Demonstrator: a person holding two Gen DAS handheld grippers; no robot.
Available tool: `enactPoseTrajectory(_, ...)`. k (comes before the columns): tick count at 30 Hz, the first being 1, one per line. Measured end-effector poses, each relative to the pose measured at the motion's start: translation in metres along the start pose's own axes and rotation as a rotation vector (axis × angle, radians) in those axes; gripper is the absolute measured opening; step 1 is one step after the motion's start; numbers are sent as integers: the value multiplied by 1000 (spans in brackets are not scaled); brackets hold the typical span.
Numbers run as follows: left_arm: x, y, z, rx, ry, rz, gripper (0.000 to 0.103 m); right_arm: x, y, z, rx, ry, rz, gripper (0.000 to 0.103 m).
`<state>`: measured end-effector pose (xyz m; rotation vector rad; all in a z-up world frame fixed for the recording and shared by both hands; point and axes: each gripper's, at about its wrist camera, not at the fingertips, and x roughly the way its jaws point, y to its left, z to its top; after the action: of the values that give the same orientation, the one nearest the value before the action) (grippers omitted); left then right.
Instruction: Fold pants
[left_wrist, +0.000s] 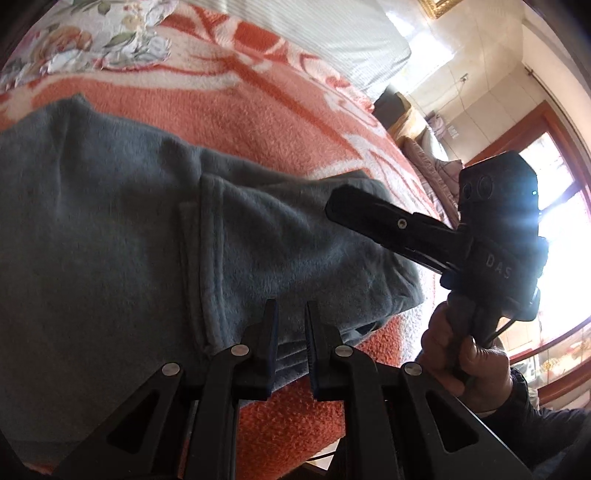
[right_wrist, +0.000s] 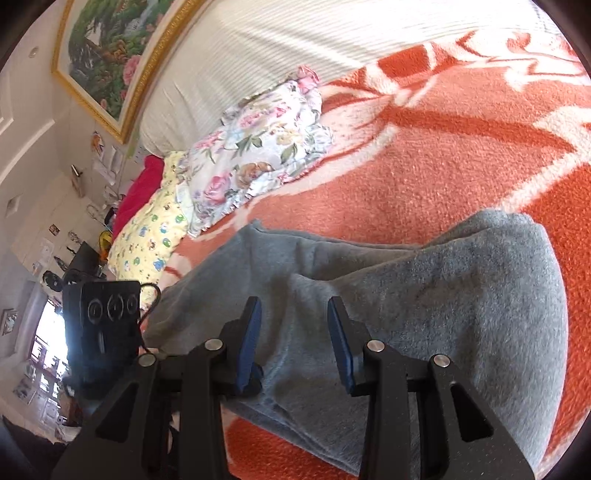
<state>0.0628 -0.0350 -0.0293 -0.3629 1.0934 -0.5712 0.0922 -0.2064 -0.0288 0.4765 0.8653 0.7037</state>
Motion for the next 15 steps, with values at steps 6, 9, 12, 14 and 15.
enactPoseTrajectory(6,10,-2,-10,-20,9,80,13,17,-7,-4,-10,60,-46,39)
enactPoseTrajectory(9,17,-1,-14,-36,27,78,16,24,-16,-7,7,89,-72,39)
enactPoseTrajectory(12,28,5,-18,-56,49,84,16,28,-20,-9,11,104,-82,39)
enactPoseTrajectory(14,30,6,-20,-69,45,81,16,29,-19,-9,10,107,-86,39)
enactPoseTrajectory(15,29,6,-20,-71,40,78,16,27,-18,-8,14,105,-81,39)
